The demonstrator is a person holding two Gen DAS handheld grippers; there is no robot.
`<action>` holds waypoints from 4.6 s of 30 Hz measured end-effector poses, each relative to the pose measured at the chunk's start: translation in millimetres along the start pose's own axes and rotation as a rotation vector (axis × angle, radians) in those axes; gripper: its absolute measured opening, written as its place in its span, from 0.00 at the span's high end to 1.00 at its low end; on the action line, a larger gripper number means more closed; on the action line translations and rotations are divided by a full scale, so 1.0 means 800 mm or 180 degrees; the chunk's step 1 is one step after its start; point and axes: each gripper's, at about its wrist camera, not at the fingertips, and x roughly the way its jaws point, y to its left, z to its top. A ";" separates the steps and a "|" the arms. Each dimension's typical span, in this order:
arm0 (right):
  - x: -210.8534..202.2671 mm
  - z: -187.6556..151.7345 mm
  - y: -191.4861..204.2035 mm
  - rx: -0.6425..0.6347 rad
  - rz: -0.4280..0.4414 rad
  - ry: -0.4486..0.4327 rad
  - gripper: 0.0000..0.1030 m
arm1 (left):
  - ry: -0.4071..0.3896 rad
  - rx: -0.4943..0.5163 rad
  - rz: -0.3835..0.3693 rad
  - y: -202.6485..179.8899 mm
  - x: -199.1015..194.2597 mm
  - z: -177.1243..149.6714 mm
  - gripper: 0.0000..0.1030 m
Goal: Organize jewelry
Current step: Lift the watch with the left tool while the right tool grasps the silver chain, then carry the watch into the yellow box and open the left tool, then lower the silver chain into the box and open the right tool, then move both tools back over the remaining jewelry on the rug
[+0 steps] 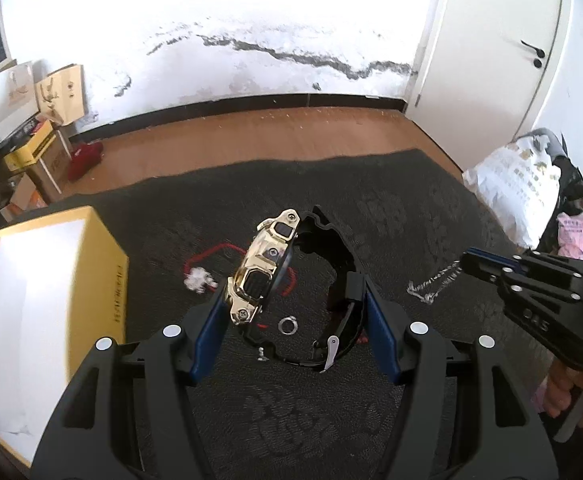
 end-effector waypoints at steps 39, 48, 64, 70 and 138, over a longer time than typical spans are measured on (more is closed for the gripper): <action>-0.163 0.120 0.491 -0.1468 0.0882 -0.0145 0.95 | -0.0005 -0.0859 0.0995 0.322 -0.287 -0.061 0.40; -0.091 0.108 0.494 -0.1497 0.0797 0.0077 0.95 | 0.0172 -0.0877 0.1106 0.336 -0.189 -0.090 0.40; -0.025 0.104 0.485 -0.1464 0.0689 0.0262 0.95 | 0.0476 -0.1123 0.1172 0.363 -0.077 -0.126 0.40; 0.004 0.097 0.486 -0.1439 0.0651 0.0373 0.95 | 0.0588 -0.1133 0.1234 0.372 -0.053 -0.139 0.40; -0.029 0.032 0.227 -0.0731 0.0392 -0.0187 0.06 | -0.0117 -0.0949 0.0798 0.220 -0.166 -0.121 0.06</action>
